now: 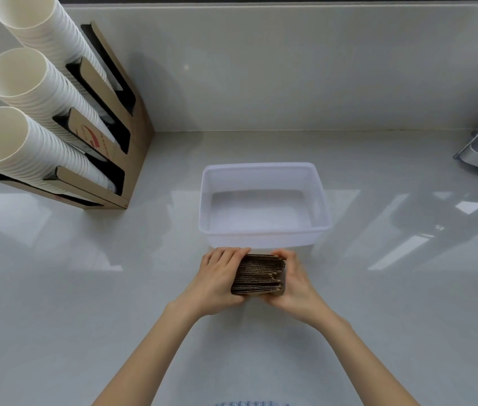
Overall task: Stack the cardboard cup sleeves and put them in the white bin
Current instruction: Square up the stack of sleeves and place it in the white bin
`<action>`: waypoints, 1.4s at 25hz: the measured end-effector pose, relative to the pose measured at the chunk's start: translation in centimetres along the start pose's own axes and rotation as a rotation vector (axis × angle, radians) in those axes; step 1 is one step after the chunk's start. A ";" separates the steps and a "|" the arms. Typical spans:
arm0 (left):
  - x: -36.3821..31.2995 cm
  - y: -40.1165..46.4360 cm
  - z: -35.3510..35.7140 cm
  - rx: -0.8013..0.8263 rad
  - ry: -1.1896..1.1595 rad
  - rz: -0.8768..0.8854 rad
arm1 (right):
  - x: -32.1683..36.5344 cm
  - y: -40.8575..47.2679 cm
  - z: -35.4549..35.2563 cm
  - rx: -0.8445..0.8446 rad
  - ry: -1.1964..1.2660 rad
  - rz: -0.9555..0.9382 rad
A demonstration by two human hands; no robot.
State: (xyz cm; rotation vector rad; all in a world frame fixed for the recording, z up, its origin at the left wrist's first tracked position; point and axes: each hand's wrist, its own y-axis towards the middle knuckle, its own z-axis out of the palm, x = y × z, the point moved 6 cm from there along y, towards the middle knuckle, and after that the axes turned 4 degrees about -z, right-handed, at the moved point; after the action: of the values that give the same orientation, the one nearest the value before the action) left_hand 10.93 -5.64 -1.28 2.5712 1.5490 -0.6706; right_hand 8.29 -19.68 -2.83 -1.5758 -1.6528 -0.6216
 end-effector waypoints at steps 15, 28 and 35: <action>4.5 -1.0 0.6 0.063 -0.494 -0.196 | -1.0 0.1 0.9 0.006 0.048 0.039; 2.9 -1.9 3.2 0.029 -0.850 -0.289 | -0.9 -0.1 2.2 0.002 0.292 0.150; 1.6 -1.6 3.3 0.052 -0.939 -0.313 | -0.8 -0.6 2.1 0.047 0.453 0.176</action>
State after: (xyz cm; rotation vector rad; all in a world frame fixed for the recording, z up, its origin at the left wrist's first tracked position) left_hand 9.13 -4.39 -4.61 1.5691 1.5300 -1.6352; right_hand 7.28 -18.60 -4.68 -1.4010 -1.1725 -0.7726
